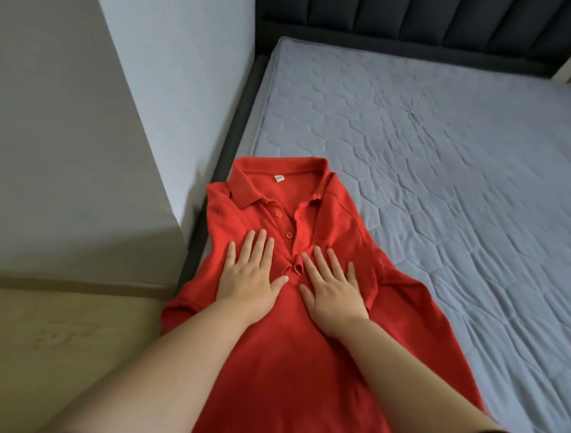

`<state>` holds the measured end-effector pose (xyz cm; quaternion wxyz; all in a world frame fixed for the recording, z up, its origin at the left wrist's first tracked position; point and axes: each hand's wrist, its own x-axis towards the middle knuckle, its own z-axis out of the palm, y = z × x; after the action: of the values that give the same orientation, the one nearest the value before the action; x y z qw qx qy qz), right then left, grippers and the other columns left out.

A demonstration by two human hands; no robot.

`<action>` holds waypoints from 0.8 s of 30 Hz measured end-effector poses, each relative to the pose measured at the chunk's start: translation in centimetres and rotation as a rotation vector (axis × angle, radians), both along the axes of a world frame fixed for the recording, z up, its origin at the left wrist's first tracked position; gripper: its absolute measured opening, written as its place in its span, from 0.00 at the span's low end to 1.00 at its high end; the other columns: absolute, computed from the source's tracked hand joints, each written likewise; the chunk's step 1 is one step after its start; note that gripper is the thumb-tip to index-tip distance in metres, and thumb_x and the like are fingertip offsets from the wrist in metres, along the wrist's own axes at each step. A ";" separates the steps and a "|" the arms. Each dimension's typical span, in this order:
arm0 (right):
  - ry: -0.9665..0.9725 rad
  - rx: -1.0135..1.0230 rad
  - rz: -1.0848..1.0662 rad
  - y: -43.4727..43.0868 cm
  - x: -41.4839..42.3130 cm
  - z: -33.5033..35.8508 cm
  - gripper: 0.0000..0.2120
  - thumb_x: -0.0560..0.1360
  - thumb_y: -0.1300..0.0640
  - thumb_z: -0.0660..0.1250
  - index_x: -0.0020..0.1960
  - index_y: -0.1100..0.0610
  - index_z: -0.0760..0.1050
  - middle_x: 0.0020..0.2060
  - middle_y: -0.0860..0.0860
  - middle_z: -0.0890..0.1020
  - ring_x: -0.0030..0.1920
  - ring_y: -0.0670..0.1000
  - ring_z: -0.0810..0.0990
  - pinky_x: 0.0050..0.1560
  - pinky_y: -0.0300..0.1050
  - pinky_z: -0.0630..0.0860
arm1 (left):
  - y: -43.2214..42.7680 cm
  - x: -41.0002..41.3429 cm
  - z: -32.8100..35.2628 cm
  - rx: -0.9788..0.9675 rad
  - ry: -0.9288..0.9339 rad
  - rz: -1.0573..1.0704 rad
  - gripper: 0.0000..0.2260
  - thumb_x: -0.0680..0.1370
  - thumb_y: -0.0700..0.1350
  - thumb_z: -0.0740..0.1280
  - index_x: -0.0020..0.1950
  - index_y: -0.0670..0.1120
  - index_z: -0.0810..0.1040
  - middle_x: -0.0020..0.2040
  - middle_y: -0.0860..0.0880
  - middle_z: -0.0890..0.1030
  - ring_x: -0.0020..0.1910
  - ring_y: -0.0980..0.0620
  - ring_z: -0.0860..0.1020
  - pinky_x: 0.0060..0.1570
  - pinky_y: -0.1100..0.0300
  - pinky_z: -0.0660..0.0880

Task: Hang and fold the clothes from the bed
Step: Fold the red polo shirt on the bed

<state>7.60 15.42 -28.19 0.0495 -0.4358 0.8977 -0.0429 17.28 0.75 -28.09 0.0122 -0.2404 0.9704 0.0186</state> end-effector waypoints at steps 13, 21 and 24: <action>-0.054 0.111 -0.035 -0.7 0.0 -0.1 0.29 0.80 0.42 0.46 0.77 0.45 0.40 0.78 0.48 0.43 0.77 0.52 0.38 0.73 0.59 0.38 | -0.7 0.9 0.8 0.048 0.064 -0.148 0.30 0.80 0.63 0.45 0.79 0.51 0.46 0.79 0.50 0.40 0.77 0.50 0.37 0.73 0.46 0.37; -0.086 -0.057 -0.003 -2.2 -2.7 4.8 0.17 0.79 0.53 0.55 0.63 0.56 0.74 0.64 0.56 0.75 0.63 0.59 0.71 0.64 0.53 0.67 | -4.3 1.4 3.4 0.330 0.473 0.258 0.23 0.75 0.39 0.64 0.71 0.46 0.69 0.77 0.43 0.56 0.76 0.45 0.54 0.73 0.49 0.54; -0.006 -0.282 -0.117 -3.8 -4.8 6.0 0.12 0.77 0.59 0.58 0.51 0.61 0.79 0.53 0.57 0.79 0.56 0.60 0.74 0.59 0.51 0.68 | -6.6 0.9 3.8 0.546 0.442 0.377 0.27 0.78 0.41 0.63 0.76 0.44 0.58 0.77 0.43 0.57 0.74 0.44 0.59 0.72 0.52 0.59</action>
<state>2.83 11.65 -22.18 -0.0120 -0.3852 0.9065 -0.1725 18.18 -5.86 -24.24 -0.1369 -0.3925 0.8479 0.3290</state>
